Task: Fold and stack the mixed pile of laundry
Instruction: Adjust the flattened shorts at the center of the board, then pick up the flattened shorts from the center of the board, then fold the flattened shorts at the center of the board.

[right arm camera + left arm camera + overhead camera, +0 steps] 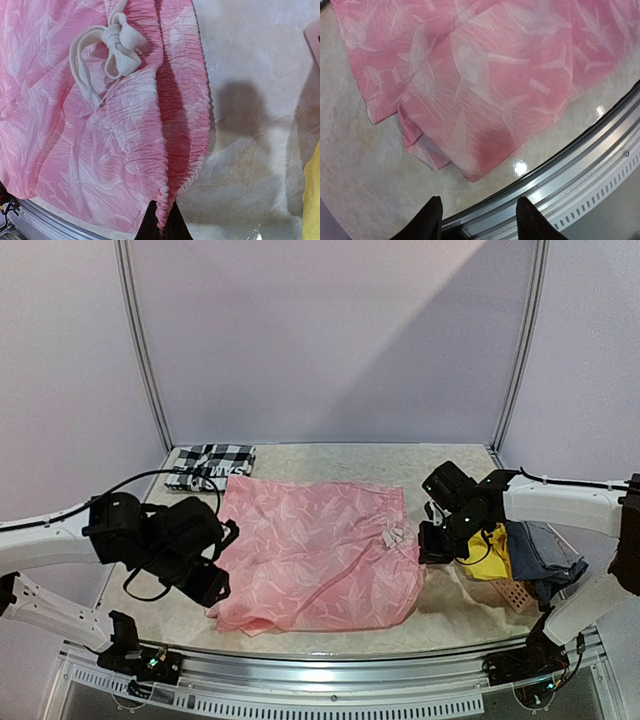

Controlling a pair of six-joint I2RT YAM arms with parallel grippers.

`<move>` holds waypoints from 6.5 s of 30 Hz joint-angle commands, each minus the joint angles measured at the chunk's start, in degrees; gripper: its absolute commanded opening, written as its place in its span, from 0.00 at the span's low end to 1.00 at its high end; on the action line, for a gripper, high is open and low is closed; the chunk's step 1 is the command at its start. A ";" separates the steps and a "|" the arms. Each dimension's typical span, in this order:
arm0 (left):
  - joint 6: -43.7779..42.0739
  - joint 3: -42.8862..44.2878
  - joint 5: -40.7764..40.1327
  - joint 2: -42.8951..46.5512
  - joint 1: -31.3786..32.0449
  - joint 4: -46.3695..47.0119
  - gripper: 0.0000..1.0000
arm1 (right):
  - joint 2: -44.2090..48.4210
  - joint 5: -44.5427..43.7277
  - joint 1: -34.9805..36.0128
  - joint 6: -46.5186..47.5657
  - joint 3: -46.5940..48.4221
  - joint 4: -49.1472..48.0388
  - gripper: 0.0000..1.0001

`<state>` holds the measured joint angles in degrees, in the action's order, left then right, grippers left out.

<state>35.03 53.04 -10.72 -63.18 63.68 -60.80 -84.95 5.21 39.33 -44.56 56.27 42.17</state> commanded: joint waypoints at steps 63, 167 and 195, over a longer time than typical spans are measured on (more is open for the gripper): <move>2.00 -3.20 15.14 -10.31 9.19 -3.27 0.00 | 1.58 -1.20 -2.26 -2.02 4.40 16.48 0.00; -13.69 24.10 -6.65 -13.62 -8.66 -20.07 0.00 | 1.69 0.59 -2.31 -12.61 20.53 26.07 0.00; -27.99 61.47 -11.73 -49.56 -31.57 -20.71 0.00 | -23.08 4.62 -11.95 -3.73 40.34 29.64 0.00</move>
<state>7.68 111.26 -20.12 -109.54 34.39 -77.06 -105.36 9.39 28.51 -50.11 94.61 70.43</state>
